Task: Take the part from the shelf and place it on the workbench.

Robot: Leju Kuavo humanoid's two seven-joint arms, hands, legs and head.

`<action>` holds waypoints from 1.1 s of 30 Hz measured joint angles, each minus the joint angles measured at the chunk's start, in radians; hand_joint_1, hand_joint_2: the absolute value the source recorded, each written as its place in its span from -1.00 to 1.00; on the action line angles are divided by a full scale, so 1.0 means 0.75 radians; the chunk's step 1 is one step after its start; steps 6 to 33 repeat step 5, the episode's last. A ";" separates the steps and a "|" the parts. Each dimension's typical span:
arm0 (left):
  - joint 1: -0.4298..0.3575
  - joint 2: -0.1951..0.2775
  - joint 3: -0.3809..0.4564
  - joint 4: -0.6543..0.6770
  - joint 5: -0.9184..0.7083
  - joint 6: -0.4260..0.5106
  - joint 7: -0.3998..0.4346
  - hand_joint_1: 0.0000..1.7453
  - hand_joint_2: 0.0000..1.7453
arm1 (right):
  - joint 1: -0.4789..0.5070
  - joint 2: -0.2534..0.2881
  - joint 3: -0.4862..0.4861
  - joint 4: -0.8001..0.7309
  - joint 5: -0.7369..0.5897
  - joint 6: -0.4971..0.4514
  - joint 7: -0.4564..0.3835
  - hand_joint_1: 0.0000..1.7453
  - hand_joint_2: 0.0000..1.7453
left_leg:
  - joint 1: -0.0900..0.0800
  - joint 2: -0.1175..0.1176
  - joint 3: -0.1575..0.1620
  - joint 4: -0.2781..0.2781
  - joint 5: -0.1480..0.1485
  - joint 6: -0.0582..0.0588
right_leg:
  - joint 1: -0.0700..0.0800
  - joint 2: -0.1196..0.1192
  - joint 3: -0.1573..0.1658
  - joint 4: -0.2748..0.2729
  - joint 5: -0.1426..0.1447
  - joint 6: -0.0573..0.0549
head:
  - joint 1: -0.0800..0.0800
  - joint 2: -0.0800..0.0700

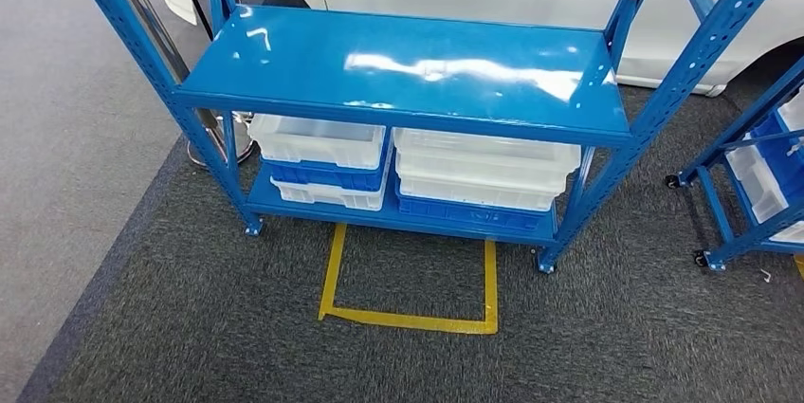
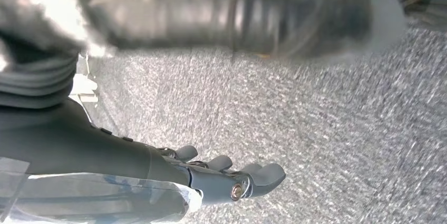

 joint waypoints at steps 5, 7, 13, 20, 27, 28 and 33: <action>0.001 -0.001 0.000 0.000 -0.001 0.003 0.009 -1.00 1.00 | -0.001 0.000 0.000 0.000 0.000 0.002 0.007 -1.00 1.00 | 0.006 -0.001 0.002 -0.009 0.007 -0.016 | 0.007 0.000 -0.002 0.001 -0.003 -0.013 | 0.000 0.000; 0.001 -0.001 0.000 0.000 -0.001 0.003 0.009 -1.00 1.00 | -0.001 0.000 0.000 0.000 0.000 0.002 0.007 -1.00 1.00 | 0.006 -0.001 0.002 -0.009 0.007 -0.016 | 0.007 0.000 -0.002 0.001 -0.003 -0.013 | 0.000 0.000; 0.001 -0.001 0.000 0.000 -0.001 0.003 0.009 -1.00 1.00 | -0.001 0.000 0.000 0.000 0.000 0.002 0.007 -1.00 1.00 | 0.006 -0.001 0.002 -0.009 0.007 -0.016 | 0.007 0.000 -0.002 0.001 -0.003 -0.013 | 0.000 0.000; 0.001 -0.001 0.000 0.000 -0.001 0.003 0.009 -1.00 1.00 | -0.001 0.000 0.000 0.000 0.000 0.002 0.007 -1.00 1.00 | 0.006 -0.001 0.002 -0.009 0.007 -0.016 | 0.007 0.000 -0.002 0.001 -0.003 -0.013 | 0.000 0.000; 0.001 -0.001 0.000 0.000 -0.001 0.003 0.009 -1.00 1.00 | -0.001 0.000 0.000 0.000 0.000 0.002 0.007 -1.00 1.00 | 0.006 -0.001 0.002 -0.009 0.007 -0.016 | 0.007 0.000 -0.002 0.001 -0.003 -0.013 | 0.000 0.000; 0.001 -0.001 0.000 0.000 -0.001 0.003 0.009 -1.00 1.00 | -0.001 0.000 0.000 0.000 0.000 0.002 0.007 -1.00 1.00 | 0.006 -0.001 0.002 -0.009 0.007 -0.016 | 0.007 0.000 -0.002 0.001 -0.003 -0.013 | 0.000 0.000; 0.001 -0.001 0.000 0.000 -0.001 0.003 0.009 -1.00 1.00 | -0.001 0.000 0.000 0.000 0.000 0.002 0.007 -1.00 1.00 | 0.006 -0.001 0.002 -0.009 0.007 -0.016 | 0.007 0.000 -0.002 0.001 -0.003 -0.013 | 0.000 0.000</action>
